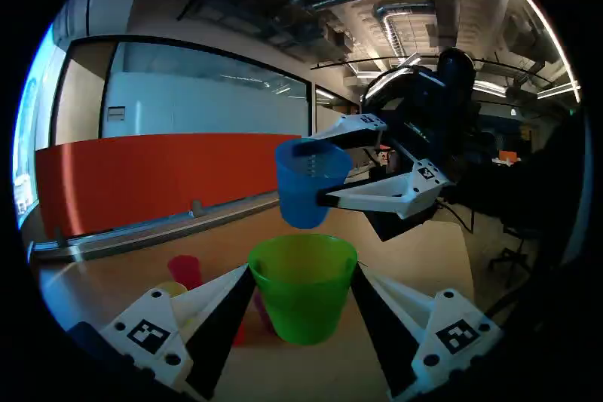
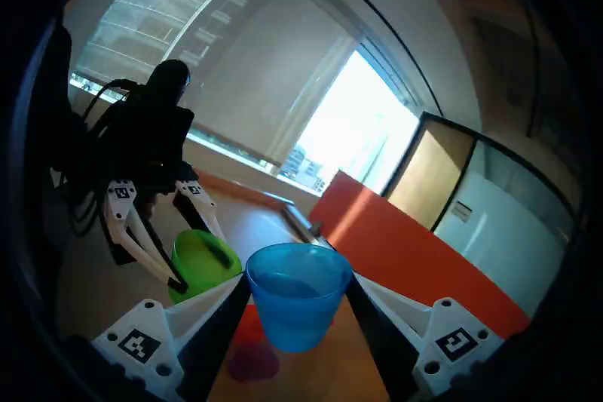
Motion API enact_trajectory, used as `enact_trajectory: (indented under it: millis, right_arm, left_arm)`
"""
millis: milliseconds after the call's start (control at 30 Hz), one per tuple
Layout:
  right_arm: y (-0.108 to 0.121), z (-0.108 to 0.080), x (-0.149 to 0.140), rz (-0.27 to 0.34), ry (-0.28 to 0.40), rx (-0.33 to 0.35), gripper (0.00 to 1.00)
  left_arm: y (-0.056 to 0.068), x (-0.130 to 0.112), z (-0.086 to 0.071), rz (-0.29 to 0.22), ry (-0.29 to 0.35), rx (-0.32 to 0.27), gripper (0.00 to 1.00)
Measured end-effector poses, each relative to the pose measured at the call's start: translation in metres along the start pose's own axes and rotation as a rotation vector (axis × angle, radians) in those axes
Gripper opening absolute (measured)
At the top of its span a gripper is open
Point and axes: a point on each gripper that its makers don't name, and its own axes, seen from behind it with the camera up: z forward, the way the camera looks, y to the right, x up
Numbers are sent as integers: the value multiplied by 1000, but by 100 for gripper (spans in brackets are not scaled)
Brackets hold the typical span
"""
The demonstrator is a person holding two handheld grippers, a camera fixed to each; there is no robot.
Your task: Pour water
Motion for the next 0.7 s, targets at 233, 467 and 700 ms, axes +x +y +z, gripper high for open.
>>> enact_trajectory:
  millis: [233, 467, 700]
  right_arm:
    - [-2, 5, 4, -80, -13, 20, 91]
    - [0, 9, 10, -153, -24, 35, 91]
    - [1, 13, 15, -209, -32, 49, 91]
  left_arm:
    - [2, 0, 1, 1, 2, -9, 86]
    - [2, -1, 3, -6, 4, -14, 86]
    - [3, -1, 5, -6, 8, -18, 87]
